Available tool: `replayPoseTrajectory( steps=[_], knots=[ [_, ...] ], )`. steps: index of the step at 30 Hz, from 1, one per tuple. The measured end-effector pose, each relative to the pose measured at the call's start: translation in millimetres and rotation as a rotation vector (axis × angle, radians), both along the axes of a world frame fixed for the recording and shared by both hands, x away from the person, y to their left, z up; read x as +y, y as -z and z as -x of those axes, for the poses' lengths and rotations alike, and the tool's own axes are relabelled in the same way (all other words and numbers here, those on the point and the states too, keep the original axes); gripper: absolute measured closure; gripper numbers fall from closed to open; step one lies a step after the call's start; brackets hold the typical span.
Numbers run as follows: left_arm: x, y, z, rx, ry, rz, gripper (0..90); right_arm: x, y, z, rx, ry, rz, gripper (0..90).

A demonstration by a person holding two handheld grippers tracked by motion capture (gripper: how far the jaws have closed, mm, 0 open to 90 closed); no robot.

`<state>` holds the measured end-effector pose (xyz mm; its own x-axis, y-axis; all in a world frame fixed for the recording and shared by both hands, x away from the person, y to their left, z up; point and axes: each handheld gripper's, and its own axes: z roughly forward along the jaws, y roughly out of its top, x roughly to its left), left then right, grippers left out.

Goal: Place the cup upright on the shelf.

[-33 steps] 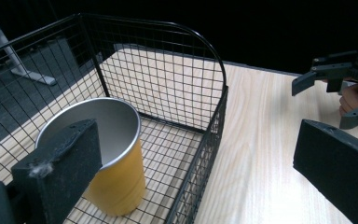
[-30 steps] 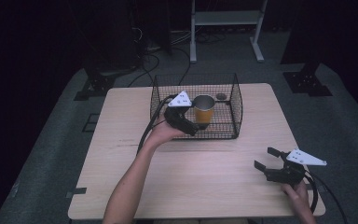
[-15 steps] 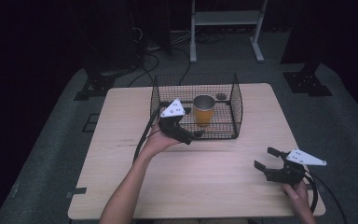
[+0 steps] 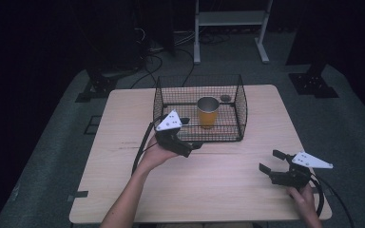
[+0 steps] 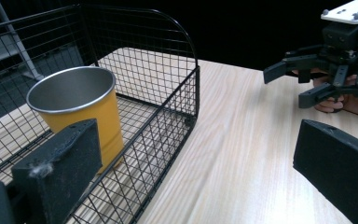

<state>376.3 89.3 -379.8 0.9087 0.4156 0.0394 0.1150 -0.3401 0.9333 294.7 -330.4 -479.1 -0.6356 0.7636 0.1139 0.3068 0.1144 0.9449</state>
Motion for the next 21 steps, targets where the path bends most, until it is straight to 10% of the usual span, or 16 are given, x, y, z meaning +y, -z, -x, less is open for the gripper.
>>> replayPoseTrajectory(
  steps=[21],
  knots=[
    [25.6, 27.2, 57.6, -0.034, -0.029, 0.046, 0.4, 0.2, 0.0, 0.4, -0.002, -0.005, 0.002, 12.8]
  ],
)
